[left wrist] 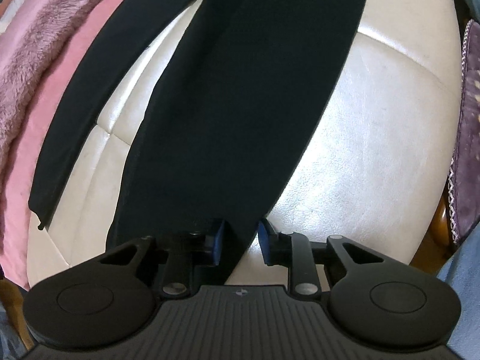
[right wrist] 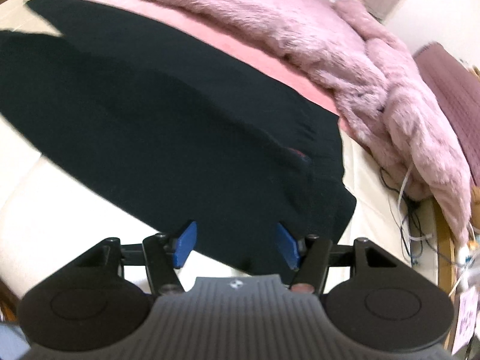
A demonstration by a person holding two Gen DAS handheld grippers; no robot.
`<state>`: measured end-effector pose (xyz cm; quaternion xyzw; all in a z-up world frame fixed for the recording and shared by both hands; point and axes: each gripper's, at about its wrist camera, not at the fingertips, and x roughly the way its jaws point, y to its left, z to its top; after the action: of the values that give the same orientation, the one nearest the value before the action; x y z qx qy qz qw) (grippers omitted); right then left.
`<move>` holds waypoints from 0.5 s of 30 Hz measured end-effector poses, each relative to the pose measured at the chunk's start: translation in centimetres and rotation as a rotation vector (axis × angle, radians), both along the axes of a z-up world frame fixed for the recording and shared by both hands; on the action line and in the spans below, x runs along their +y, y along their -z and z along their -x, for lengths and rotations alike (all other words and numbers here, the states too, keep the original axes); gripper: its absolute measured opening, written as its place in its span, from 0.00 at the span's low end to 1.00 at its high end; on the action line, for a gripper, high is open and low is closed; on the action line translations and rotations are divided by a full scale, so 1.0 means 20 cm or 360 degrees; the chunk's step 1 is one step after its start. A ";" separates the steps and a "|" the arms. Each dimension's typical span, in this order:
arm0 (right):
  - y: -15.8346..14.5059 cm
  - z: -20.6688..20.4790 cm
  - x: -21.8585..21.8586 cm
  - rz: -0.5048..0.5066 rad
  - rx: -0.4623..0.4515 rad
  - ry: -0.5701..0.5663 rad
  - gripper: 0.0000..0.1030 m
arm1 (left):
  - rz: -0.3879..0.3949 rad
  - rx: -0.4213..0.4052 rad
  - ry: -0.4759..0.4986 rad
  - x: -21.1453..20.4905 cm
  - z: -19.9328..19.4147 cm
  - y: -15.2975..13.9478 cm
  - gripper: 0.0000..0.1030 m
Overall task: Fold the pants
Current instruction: 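Grasp the black pants leg hems with the left and right grippers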
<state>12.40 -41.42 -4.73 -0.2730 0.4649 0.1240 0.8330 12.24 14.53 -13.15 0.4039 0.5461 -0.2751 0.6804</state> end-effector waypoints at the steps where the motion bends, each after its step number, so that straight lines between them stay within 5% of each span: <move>1: 0.00 0.01 0.00 0.0010 0.0012 -0.0041 0.55 | -0.0006 0.0001 -0.0008 0.00 0.00 0.00 0.29; 6: 0.10 0.04 0.03 0.0229 0.0143 -0.0381 0.55 | -0.0036 -0.0065 -0.0188 -0.04 -0.02 0.00 0.03; 15: 0.27 0.06 0.00 0.0644 0.0189 -0.0730 0.43 | 0.0012 -0.0290 -0.0534 -0.03 0.04 -0.01 0.01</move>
<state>11.10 -41.46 -10.07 -0.5234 0.4541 0.2295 0.6835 11.40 13.84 -13.02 0.3281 0.5408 -0.1221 0.7648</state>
